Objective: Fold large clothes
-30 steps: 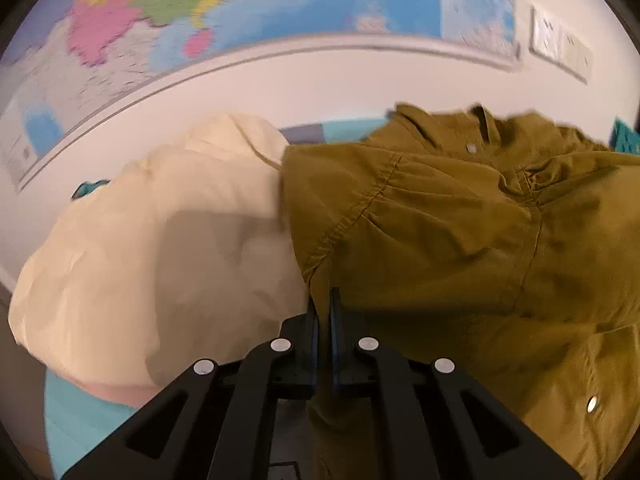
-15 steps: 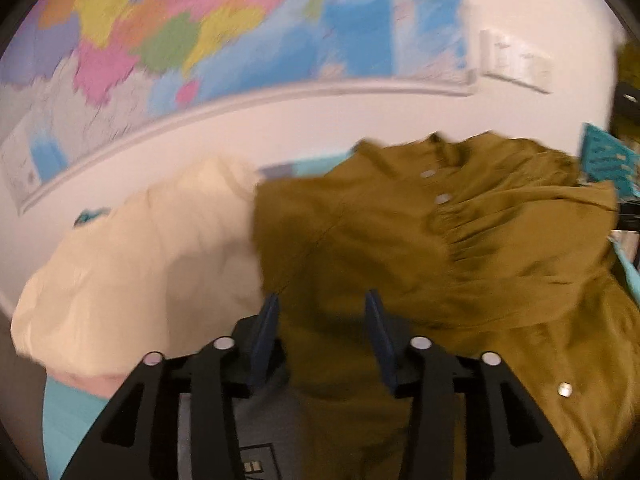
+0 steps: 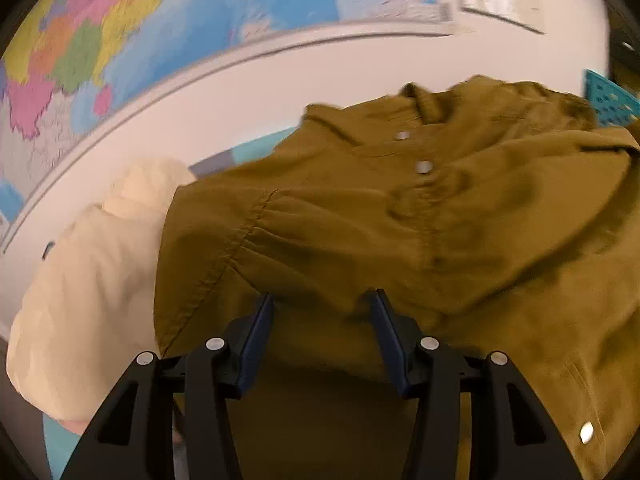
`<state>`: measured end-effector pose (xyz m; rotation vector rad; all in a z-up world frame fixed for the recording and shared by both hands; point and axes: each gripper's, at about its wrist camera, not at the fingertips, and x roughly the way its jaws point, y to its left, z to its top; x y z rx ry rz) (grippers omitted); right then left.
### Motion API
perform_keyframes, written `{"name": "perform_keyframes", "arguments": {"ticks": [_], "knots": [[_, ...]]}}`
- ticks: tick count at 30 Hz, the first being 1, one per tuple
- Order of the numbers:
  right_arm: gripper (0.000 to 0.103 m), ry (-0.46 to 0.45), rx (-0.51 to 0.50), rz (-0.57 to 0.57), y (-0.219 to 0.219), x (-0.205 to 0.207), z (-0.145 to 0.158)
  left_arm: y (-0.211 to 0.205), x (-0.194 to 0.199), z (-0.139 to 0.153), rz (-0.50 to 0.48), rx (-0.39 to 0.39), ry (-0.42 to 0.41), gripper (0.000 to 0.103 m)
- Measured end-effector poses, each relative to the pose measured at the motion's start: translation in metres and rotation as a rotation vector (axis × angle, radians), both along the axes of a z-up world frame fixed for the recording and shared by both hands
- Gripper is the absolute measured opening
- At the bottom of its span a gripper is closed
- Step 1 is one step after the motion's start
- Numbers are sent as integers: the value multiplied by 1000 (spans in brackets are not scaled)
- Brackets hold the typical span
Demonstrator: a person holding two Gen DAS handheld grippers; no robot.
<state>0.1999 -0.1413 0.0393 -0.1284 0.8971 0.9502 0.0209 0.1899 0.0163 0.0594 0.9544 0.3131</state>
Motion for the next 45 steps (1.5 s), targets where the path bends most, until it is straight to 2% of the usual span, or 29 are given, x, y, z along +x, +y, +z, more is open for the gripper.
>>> {"name": "perform_keyframes", "arguments": {"ticks": [2, 5, 8, 10, 12, 13, 14, 16, 18, 20, 21, 25, 27, 30, 31, 34, 37, 42, 43, 45], "knots": [[2, 7, -67, -24, 13, 10, -26, 6, 3, -5, 28, -18, 12, 50], [2, -3, -100, -53, 21, 17, -54, 7, 3, -8, 45, -3, 14, 50], [1, -35, -45, -93, 13, 18, -53, 7, 3, -8, 61, 14, 12, 48], [2, -95, 14, -127, 2, 14, -41, 11, 2, -6, 73, -5, -3, 47], [18, -108, 39, -150, -5, 10, -36, 12, 0, -4, 79, -22, -7, 47], [36, -93, 14, -152, -6, 10, -36, 12, -3, -1, 75, -37, -25, 47], [44, -112, -6, -168, -6, 8, -34, 10, -5, 3, 65, -44, -35, 50], [45, -179, 10, -180, -9, -2, -23, 8, -13, 11, 46, -78, -64, 54], [54, -240, 34, -178, -7, -15, -14, 5, -20, 19, 9, -126, -89, 57], [66, -259, 38, -123, 6, -22, -13, -1, -25, 25, -22, -137, -98, 59], [68, -269, 28, -84, 18, -26, -16, -7, -27, 27, -50, -137, -95, 59], [69, -308, -81, 36, 72, -31, -36, -21, -22, 18, -99, -93, -59, 61], [64, -312, -137, 77, 97, -25, -51, -21, -19, 11, -89, -96, -42, 61], [36, -313, -192, 74, 116, -14, -64, -12, -13, 1, -48, -110, -23, 61], [25, -316, -196, 72, 119, -10, -65, -9, -14, 0, -37, -118, -24, 61], [10, -341, -153, 57, 117, -7, -52, -2, -14, -1, -17, -110, -29, 61], [9, -382, -103, 10, 119, -2, -37, 1, -13, 0, -5, -99, -38, 61], [14, -297, -166, -20, 128, 17, -64, 1, -11, -4, 25, -74, -35, 61], [16, -280, -144, -24, 125, 18, -64, 0, -11, -5, 24, -67, -34, 61], [33, -261, -112, -32, 119, 15, -57, -1, -11, -5, 24, -46, -33, 61]]}}
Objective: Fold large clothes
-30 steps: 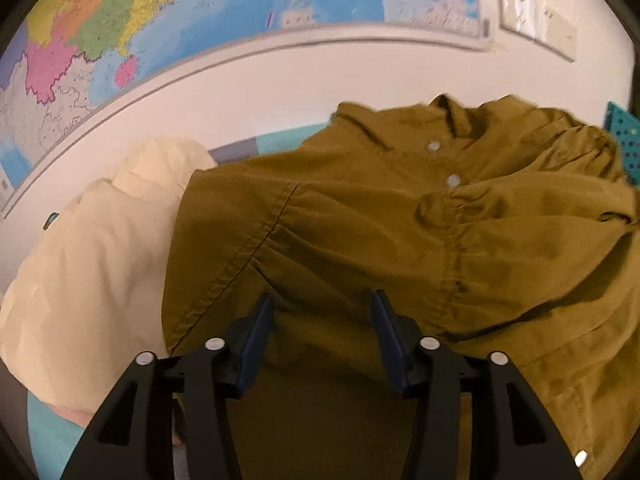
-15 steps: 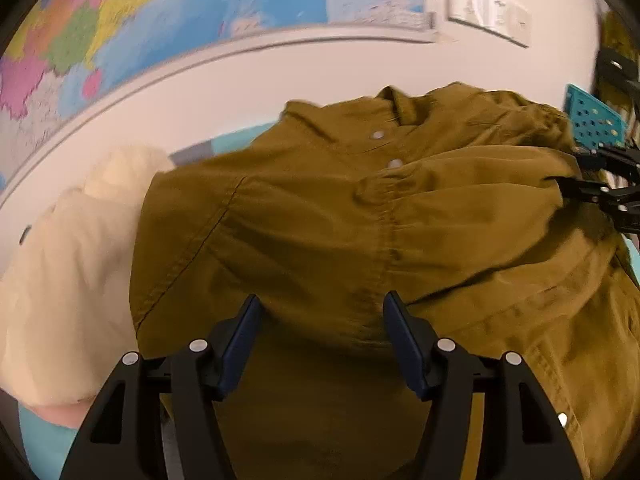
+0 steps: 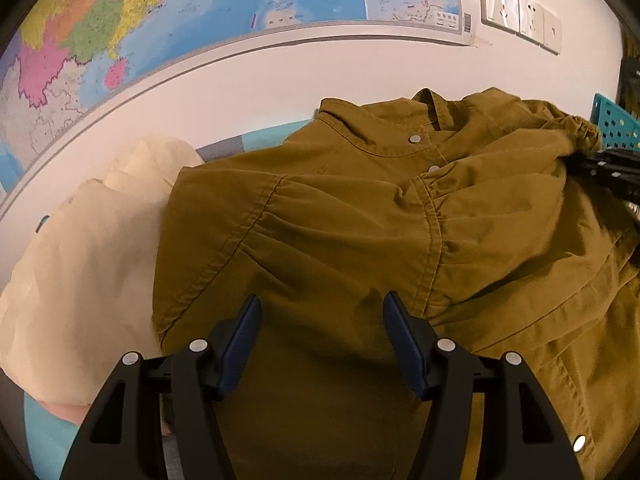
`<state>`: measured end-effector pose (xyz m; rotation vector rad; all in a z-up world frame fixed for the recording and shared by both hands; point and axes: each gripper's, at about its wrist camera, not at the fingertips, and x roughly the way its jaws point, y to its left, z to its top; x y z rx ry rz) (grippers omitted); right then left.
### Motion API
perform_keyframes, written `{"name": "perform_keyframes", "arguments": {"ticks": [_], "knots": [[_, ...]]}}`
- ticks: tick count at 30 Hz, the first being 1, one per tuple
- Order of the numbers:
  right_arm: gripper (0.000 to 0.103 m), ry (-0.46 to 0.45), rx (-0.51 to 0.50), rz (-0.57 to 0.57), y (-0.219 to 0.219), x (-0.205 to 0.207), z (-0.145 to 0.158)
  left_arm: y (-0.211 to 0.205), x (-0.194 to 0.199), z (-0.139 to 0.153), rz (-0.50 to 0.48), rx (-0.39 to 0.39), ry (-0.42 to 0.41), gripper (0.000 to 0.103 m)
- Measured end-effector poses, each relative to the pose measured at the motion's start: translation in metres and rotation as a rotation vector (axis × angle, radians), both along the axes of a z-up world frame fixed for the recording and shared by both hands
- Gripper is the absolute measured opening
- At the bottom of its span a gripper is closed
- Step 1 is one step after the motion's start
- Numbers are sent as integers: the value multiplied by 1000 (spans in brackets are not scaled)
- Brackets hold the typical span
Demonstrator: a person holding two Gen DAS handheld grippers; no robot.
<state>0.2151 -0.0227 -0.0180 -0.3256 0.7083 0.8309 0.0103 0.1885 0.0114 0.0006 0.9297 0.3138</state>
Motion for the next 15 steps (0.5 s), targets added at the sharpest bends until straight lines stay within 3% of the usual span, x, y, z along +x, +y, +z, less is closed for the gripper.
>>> {"name": "perform_keyframes", "arguments": {"ticks": [1, 2, 4, 8, 13, 15], "knots": [[52, -8, 26, -2, -5, -5, 7, -1, 0, 1, -1, 7, -2, 61], [61, -37, 43, -5, -9, -13, 15, -1, -1, 2, -1, 12, -3, 61], [61, -77, 64, 5, -15, -25, 28, -1, -1, 3, -2, 15, -7, 61], [57, -75, 135, 118, -14, -48, 45, -3, -1, 3, -6, 22, -7, 61], [42, -24, 45, 171, 26, -46, 18, -2, 1, 0, -4, 3, 0, 62], [42, -1, 17, 142, 39, -34, 4, 1, 1, -2, 1, -10, 4, 64]]}}
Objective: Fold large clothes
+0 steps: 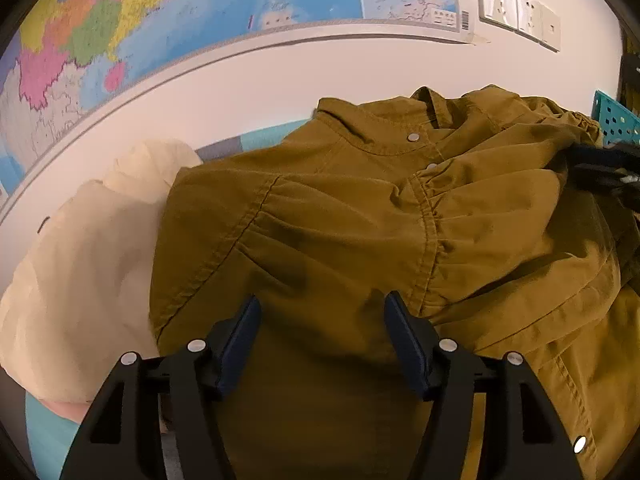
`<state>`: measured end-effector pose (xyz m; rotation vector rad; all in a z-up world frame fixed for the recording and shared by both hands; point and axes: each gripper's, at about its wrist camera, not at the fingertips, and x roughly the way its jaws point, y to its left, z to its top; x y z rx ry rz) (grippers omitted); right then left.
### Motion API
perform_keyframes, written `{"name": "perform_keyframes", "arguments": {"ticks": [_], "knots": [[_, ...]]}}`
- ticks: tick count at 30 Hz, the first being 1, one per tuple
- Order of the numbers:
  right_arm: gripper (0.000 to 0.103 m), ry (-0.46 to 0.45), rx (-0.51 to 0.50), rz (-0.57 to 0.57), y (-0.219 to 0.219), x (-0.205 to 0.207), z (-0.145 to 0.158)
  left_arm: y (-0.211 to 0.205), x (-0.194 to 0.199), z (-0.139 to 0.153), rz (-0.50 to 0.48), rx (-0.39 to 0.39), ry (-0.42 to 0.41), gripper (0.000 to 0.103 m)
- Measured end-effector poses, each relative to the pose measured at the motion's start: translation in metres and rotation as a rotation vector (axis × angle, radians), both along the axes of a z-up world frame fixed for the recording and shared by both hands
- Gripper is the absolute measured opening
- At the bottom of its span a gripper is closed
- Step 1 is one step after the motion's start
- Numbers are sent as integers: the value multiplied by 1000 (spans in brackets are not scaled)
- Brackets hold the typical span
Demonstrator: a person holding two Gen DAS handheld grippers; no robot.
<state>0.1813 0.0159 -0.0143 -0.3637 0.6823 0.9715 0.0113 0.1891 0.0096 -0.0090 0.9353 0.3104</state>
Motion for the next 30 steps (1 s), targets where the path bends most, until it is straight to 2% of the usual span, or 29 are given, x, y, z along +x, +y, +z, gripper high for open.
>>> {"name": "perform_keyframes", "arguments": {"ticks": [1, 3, 6, 11, 14, 18, 21, 25, 30], "knots": [[37, -27, -35, -23, 8, 6, -9, 2, 1, -1, 3, -11, 3, 65], [38, 22, -64, -43, 16, 21, -25, 7, 3, -3, 19, -32, 14, 69], [38, 22, -56, -50, 13, 20, -24, 10, 1, 1, 47, -53, 11, 72], [61, 82, 92, -63, -36, -2, 10, 7, -27, 20, 14, -56, -54, 75], [71, 148, 152, -61, -77, -20, 19, 9, -63, 35, -18, -74, -124, 80], [75, 248, 174, -101, -130, -45, 14, 17, -110, 41, -21, -124, -162, 82], [76, 300, 176, -177, -173, -64, 2, 27, -145, 36, 5, -182, -149, 82], [78, 380, 230, -270, -227, -90, -16, 36, -190, 23, 42, -280, -116, 84], [81, 461, 269, -354, -270, -110, -40, 23, -226, 0, 22, -389, -34, 84]]}}
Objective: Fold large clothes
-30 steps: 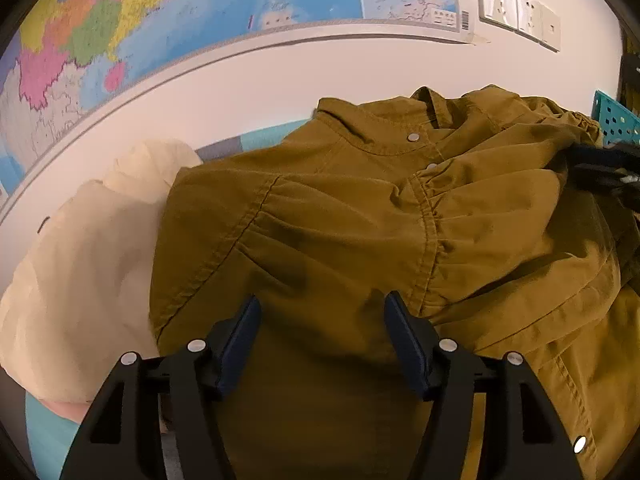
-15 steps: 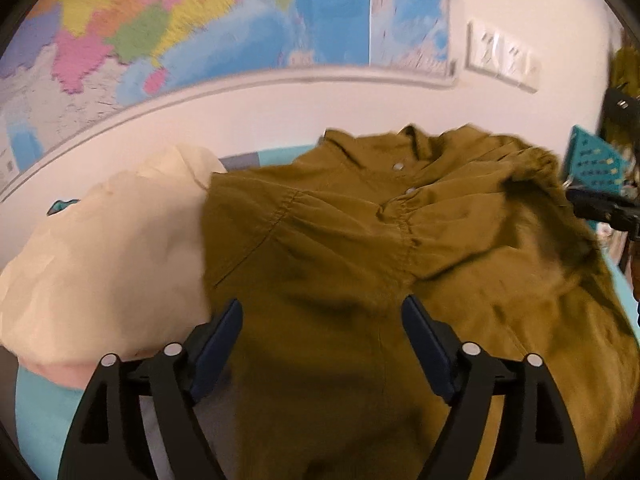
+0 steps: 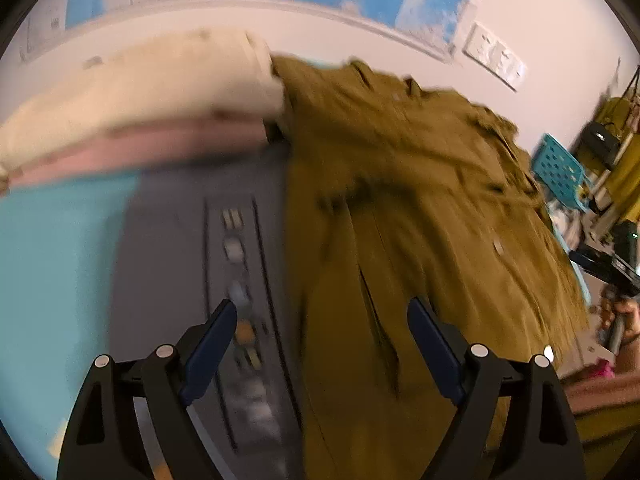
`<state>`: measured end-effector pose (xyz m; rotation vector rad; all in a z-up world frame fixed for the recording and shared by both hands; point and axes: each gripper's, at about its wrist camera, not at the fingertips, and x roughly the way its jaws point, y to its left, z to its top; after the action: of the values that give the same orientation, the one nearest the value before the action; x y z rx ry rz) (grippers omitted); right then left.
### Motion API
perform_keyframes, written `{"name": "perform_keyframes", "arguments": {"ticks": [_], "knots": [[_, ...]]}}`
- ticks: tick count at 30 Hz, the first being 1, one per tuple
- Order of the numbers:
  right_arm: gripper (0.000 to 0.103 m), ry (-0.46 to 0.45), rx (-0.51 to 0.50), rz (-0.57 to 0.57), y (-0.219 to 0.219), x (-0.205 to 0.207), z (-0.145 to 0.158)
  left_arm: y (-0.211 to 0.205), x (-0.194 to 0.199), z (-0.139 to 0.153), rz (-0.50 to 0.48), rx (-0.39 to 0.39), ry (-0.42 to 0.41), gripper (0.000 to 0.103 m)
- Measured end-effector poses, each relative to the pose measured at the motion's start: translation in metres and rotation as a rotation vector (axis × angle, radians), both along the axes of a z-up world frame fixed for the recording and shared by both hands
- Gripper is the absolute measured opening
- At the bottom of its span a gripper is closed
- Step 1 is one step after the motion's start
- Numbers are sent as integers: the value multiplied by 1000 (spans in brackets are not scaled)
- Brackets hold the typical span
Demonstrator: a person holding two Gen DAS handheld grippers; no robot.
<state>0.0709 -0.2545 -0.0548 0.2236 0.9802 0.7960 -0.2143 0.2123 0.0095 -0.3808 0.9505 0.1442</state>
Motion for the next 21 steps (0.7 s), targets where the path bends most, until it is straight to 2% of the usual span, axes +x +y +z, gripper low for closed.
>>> {"name": "perform_keyframes", "arguments": {"ticks": [5, 8, 10, 12, 14, 17, 21], "knots": [[81, 32, 57, -6, -17, -18, -10, -16, -20, -6, -44, -73, -18, 86], [82, 35, 56, 13, -15, -23, -10, -23, -23, -5, -75, -105, -12, 86], [82, 36, 58, 29, -15, -27, -11, -28, -27, -4, -127, -157, -15, 86], [83, 44, 74, 40, -15, -32, -13, -32, -31, -6, -177, -251, -33, 88], [83, 59, 104, 65, -14, -37, -14, -34, -34, -7, -191, -307, -49, 89], [83, 74, 136, 115, -12, -46, -14, -33, -35, -11, -204, -439, -77, 89], [83, 93, 214, 190, -11, -59, -15, -35, -32, -14, -217, -464, -113, 94]]}}
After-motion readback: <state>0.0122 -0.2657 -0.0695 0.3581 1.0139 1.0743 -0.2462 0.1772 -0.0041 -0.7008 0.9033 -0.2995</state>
